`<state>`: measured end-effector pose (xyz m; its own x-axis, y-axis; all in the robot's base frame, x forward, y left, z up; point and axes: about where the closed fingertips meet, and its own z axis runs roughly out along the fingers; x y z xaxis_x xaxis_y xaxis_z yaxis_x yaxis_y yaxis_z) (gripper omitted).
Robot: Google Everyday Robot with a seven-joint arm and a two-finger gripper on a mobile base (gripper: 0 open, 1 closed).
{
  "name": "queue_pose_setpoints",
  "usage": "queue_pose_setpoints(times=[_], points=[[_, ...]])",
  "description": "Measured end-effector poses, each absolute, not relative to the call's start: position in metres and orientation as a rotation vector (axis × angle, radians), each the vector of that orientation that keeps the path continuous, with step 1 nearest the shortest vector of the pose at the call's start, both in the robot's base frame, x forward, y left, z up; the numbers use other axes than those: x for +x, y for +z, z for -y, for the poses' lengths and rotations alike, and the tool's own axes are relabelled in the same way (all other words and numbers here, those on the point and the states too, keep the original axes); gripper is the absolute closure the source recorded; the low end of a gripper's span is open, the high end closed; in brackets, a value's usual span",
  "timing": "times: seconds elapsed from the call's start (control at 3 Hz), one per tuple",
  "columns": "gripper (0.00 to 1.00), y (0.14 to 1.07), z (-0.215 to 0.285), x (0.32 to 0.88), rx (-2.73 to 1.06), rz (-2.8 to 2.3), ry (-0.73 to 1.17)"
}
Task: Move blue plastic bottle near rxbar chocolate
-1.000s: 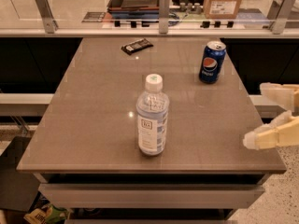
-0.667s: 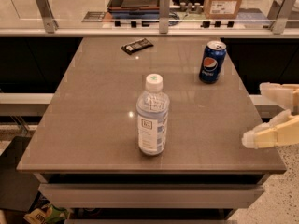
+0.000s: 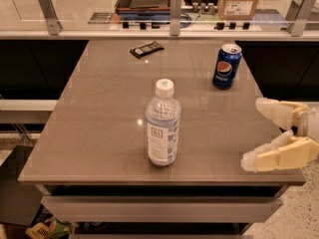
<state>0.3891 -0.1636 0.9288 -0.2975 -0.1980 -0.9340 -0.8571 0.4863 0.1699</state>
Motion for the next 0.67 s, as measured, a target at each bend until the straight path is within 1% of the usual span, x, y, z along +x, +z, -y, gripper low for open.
queue_pose_setpoints(times=[0.33, 0.67], points=[[0.0, 0.93, 0.137, 0.38, -0.914, -1.696, 0.925], [0.0, 0.926, 0.109, 0.375, -0.939, -1.639, 0.941]])
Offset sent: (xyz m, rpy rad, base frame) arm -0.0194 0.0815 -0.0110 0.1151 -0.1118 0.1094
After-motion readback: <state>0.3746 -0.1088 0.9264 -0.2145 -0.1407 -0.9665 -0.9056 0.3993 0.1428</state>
